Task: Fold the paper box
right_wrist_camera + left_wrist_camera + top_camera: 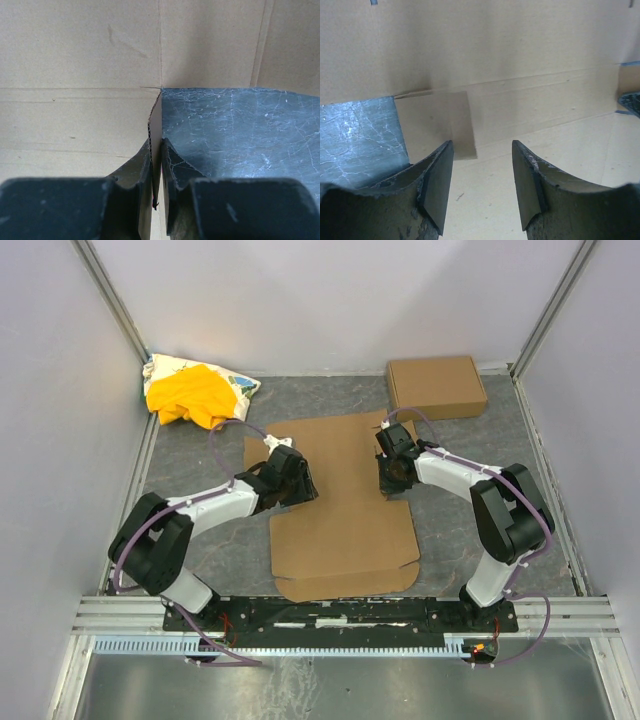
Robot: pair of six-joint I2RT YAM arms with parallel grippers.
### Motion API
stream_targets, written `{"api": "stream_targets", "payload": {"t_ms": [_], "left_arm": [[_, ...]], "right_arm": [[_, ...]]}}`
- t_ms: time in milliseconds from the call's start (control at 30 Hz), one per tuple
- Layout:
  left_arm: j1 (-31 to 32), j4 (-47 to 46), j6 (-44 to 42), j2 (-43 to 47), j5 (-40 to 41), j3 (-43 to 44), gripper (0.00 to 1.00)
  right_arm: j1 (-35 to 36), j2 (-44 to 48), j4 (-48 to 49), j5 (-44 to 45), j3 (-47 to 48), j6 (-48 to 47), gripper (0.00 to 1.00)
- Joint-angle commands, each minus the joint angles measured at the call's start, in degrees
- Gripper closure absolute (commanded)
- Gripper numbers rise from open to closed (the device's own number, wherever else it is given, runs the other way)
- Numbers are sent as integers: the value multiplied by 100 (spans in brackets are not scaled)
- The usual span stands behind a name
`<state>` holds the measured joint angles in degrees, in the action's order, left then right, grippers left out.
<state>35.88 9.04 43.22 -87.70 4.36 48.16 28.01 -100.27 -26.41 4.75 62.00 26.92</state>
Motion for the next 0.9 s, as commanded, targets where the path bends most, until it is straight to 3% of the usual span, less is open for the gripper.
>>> {"api": "stream_targets", "payload": {"t_ms": [0, 400, 700, 867], "left_arm": [[11, -95, -1, -247, 95, 149, 43], [14, 463, -263, 199, 386, 479, 41], [9, 1182, -679, 813, 1016, 808, 34], [3, 1508, -826, 952, 1352, 915, 33]], "right_arm": [[36, -46, 172, -67, -5, 16, 82], [32, 126, -15, 3, 88, -40, 79], [25, 763, -635, 422, 481, -158, 43], [11, 1069, -1069, 926, 753, -311, 33]]}}
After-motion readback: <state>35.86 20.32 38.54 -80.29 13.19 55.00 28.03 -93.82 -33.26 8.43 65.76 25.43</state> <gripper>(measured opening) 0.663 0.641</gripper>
